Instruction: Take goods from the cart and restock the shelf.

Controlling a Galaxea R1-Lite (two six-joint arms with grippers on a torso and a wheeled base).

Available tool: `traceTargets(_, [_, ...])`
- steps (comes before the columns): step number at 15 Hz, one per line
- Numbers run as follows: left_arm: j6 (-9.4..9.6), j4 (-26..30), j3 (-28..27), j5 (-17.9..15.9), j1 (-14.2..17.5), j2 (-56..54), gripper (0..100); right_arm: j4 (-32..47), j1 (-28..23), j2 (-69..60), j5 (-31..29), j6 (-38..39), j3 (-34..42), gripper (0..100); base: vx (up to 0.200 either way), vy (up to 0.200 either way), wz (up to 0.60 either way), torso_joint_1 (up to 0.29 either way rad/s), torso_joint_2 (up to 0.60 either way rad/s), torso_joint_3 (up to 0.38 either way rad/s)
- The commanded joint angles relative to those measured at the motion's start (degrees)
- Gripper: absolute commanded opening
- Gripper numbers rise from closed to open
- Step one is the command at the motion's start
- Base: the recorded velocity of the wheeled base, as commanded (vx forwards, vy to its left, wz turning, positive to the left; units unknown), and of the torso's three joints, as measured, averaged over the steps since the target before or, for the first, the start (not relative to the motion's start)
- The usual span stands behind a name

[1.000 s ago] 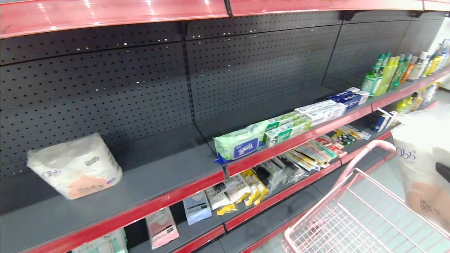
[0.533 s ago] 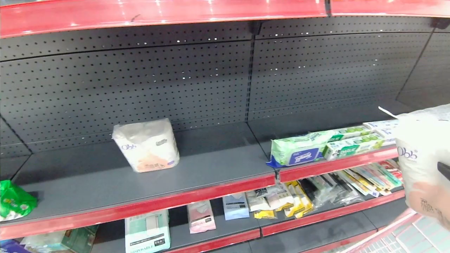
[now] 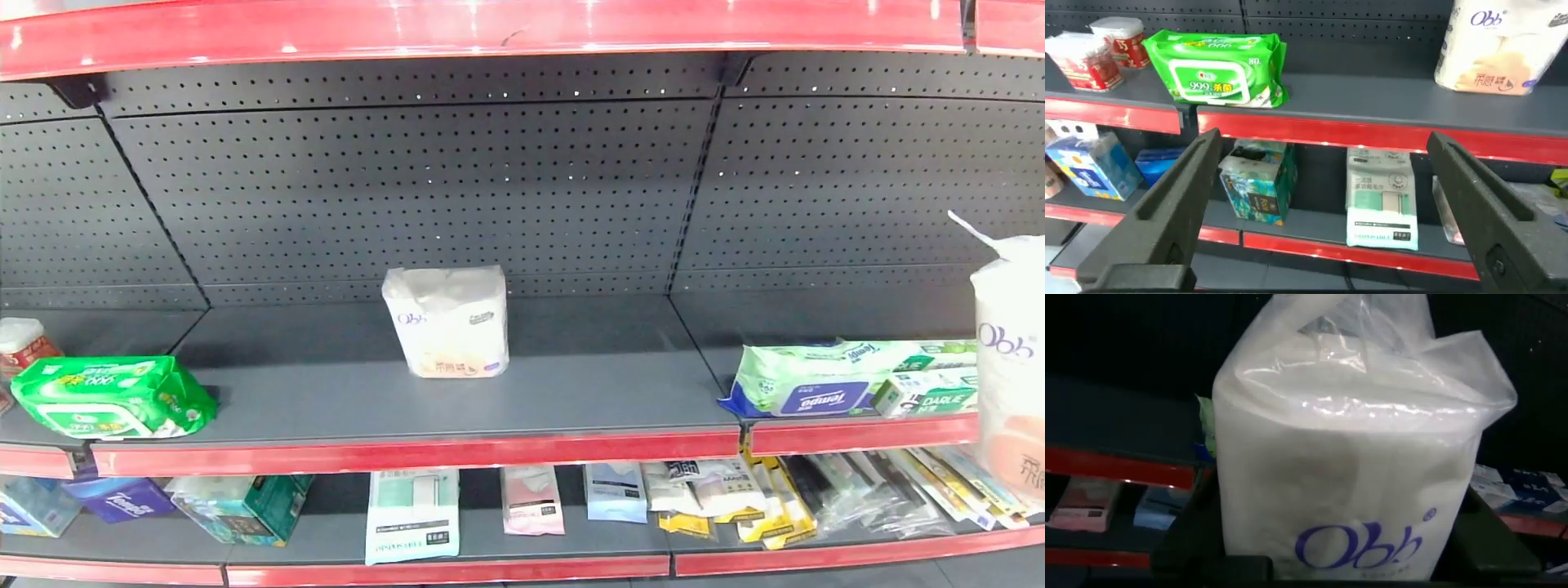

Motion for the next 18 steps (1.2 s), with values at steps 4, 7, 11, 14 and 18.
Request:
traceTargets(4, [0.8,-0.18,-1.65,-3.47,-1.75,0.05,100,0.18,0.39,-13.97,8.44,3.33,8.59,0,0.0,0.0,0.0,0.0,0.0,0.0])
traceTargets(7, [-11.32,-2.82,-25.55,3.21,0.18,32.39,100,0.1,0.3,-15.2,8.79,6.94,11.75,0,0.0,0.0,0.0,0.0,0.0,0.0])
traceTargets(11, [-2.27,-17.93,-28.63,-4.35,1.59,58.58,100,0.18,0.39,-15.99,8.53,8.34,13.95,0,0.0,0.0,0.0,0.0,0.0,0.0])
traceTargets(14, [17.5,-28.13,-29.68,-25.53,13.81,76.25,100,0.27,-0.31,-16.61,7.74,7.82,14.13,0,0.0,0.0,0.0,0.0,0.0,0.0])
traceTargets(18, [25.77,-30.85,-37.94,-39.42,15.56,92.16,100,0.27,-0.4,-16.25,7.12,7.82,14.3,0,0.0,0.0,0.0,0.0,0.0,0.0])
